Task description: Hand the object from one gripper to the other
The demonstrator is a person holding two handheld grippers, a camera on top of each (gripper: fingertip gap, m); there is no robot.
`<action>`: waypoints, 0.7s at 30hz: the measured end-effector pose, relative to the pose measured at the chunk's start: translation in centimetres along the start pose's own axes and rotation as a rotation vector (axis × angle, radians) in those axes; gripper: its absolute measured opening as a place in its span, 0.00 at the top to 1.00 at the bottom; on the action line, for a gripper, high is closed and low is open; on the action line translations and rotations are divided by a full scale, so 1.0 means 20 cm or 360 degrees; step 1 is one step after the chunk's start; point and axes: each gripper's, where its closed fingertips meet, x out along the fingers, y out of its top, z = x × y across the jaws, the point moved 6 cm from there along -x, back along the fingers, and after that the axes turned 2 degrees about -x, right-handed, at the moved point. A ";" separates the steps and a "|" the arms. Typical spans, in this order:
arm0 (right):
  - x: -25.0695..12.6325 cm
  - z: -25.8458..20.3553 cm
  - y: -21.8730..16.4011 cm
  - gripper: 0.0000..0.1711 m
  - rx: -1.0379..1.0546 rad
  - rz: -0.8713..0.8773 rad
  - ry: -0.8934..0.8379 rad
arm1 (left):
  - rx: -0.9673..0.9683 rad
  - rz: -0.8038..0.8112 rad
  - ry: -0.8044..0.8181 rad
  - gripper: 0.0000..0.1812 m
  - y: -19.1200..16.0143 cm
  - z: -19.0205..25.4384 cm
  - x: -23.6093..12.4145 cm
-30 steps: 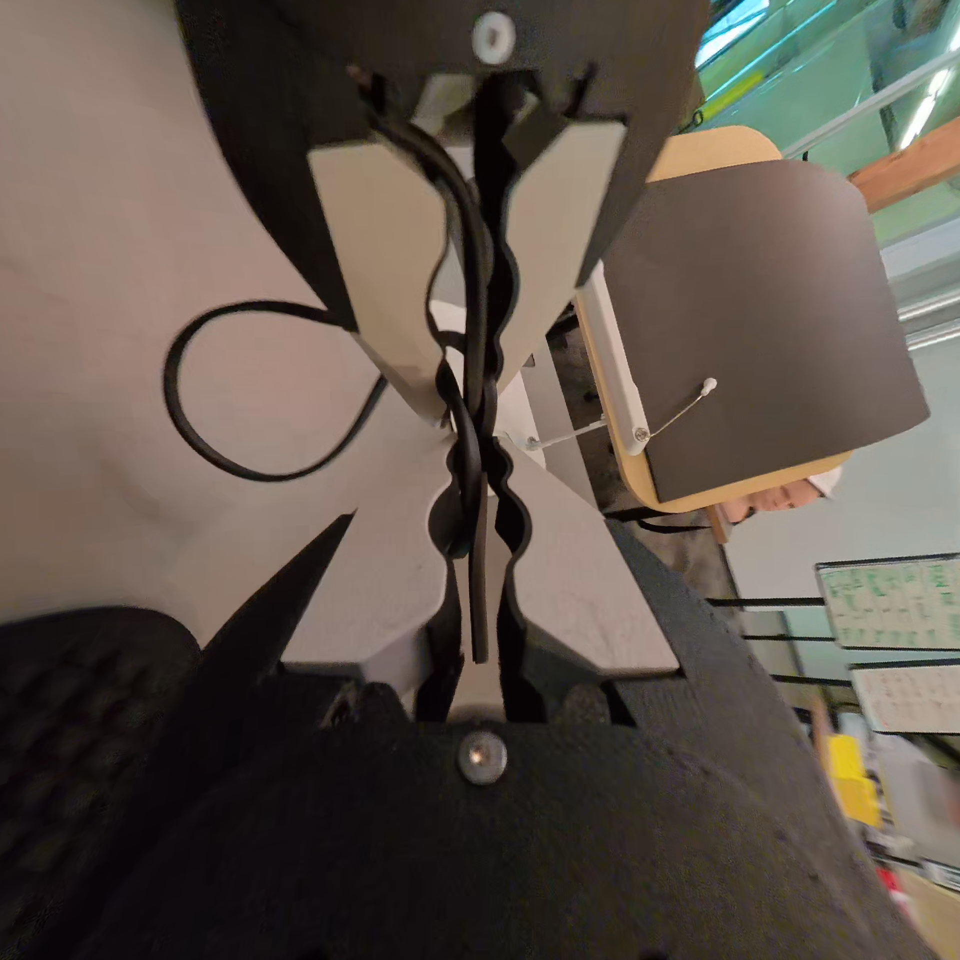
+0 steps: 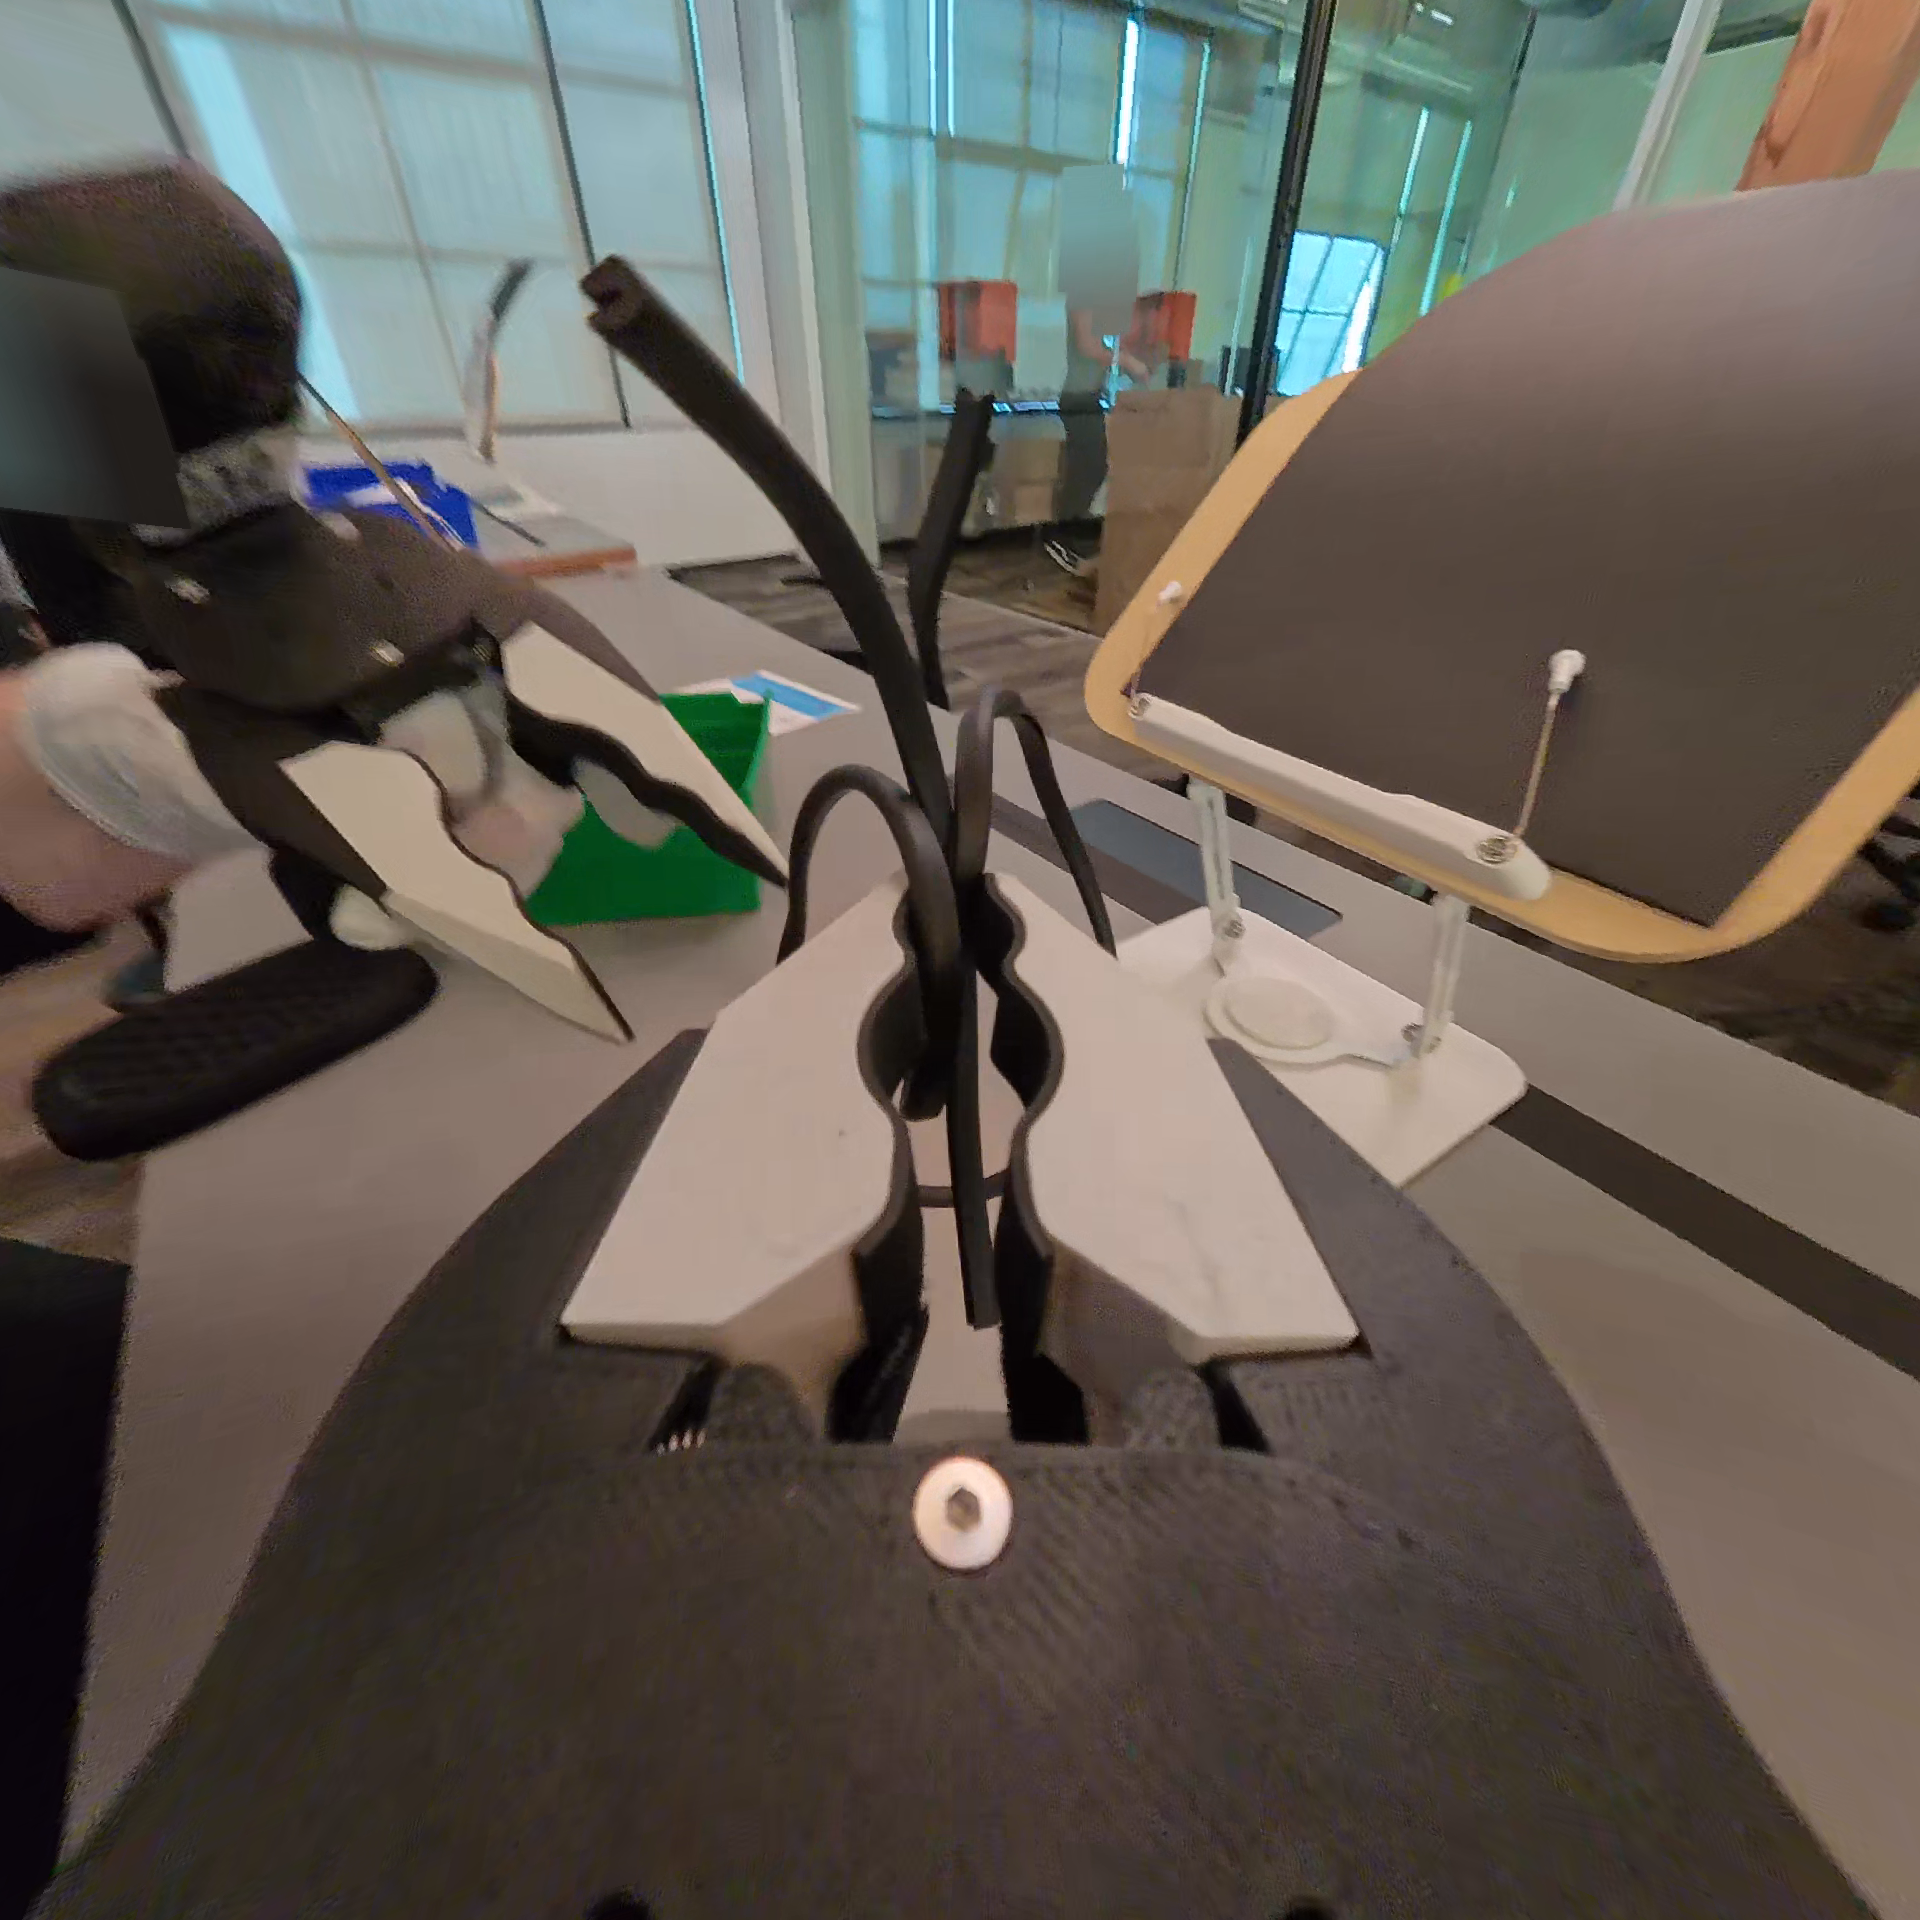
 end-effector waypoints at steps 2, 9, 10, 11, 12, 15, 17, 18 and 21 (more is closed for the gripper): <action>0.00 -0.01 0.02 0.98 0.0094 0.0072 0.0049 | -0.0116 0.0036 -0.0043 0.65 -0.03 0.00 0.03; 0.03 -0.05 0.05 0.98 0.0352 0.0238 0.0160 | -0.0265 0.0286 -0.0034 0.82 -0.02 0.12 0.16; 0.04 -0.06 0.05 0.98 0.0389 0.0257 0.0175 | -0.0255 0.0320 0.0021 0.96 -0.01 0.12 0.17; 0.04 -0.07 0.05 0.98 0.0430 0.0280 0.0194 | -0.0256 0.0354 0.0065 1.00 0.00 0.12 0.17; 0.04 -0.07 0.05 0.98 0.0475 0.0305 0.0208 | -0.0266 0.0393 0.0103 1.00 0.01 0.12 0.18; 0.05 -0.07 0.04 0.98 0.0585 0.0371 0.0222 | -0.0285 0.0525 0.0195 1.00 0.07 0.12 0.17; 0.05 -0.08 0.04 0.98 0.0635 0.0414 0.0225 | -0.0290 0.0611 0.0212 1.00 0.12 0.13 0.15; 0.05 -0.08 0.04 0.98 0.0650 0.0439 0.0234 | -0.0289 0.0644 0.0207 1.00 0.15 0.13 0.15; 0.06 -0.09 0.02 0.98 0.0670 0.0454 0.0243 | -0.0334 0.0721 0.0158 0.99 0.21 0.15 0.14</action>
